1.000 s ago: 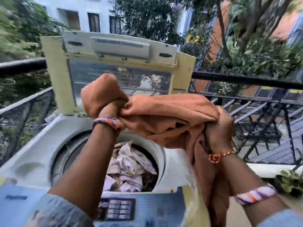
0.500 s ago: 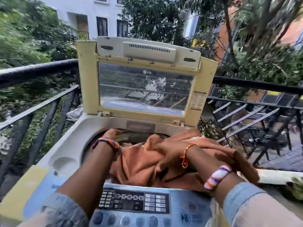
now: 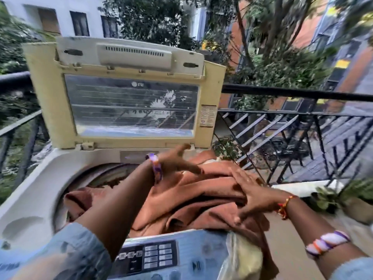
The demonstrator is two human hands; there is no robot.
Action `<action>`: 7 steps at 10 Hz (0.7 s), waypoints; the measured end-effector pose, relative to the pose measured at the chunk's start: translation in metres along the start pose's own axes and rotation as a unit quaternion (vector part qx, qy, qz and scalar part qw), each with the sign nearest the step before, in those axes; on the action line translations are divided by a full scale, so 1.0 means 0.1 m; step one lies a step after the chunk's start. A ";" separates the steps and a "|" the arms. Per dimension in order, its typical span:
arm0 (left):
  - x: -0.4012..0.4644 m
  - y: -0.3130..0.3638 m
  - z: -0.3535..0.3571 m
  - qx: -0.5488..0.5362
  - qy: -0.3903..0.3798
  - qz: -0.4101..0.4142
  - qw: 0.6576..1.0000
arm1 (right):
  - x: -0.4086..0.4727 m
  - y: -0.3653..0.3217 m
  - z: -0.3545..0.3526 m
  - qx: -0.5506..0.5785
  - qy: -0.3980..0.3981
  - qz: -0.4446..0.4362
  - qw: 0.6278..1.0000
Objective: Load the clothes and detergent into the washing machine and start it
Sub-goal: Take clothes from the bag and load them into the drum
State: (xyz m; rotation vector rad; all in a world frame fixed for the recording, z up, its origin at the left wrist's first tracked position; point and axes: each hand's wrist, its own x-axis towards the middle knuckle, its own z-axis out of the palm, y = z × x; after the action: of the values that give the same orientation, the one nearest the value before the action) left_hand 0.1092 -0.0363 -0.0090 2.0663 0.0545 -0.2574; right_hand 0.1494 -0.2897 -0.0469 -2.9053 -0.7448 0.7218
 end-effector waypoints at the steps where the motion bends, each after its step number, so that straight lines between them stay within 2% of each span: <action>1: 2.19 -1.47 0.35 0.143 -0.001 -0.073 0.987 | -0.07 0.38 0.27 0.063 0.003 0.014 0.998; 2: 2.68 -1.68 0.72 0.153 -0.077 -0.079 0.982 | -0.12 0.47 0.42 0.130 0.025 -0.002 0.991; 3: 1.13 -0.42 1.06 0.286 -0.112 0.008 0.952 | -0.10 0.60 0.61 0.168 0.037 -0.002 0.985; 4: 1.04 -0.37 1.24 0.366 -0.039 0.050 0.928 | -0.01 0.70 0.77 0.215 0.055 -0.015 0.975; 5: 1.12 -0.43 1.26 0.336 0.010 0.085 0.938 | 0.03 0.77 0.83 0.268 0.063 -0.047 0.960; 6: 1.20 -0.35 1.25 0.255 0.055 0.142 0.955 | 0.11 0.84 0.79 0.301 0.064 -0.043 0.951; 7: 1.23 -0.25 1.21 0.187 0.062 0.193 0.961 | 0.19 0.95 0.87 0.272 0.103 -0.021 0.956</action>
State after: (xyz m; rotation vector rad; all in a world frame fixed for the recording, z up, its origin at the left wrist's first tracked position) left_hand 0.2060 -0.1378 -0.1118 2.4123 -0.3432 0.1143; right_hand 0.1665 -0.3701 -0.1483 -2.4047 -0.4855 0.5053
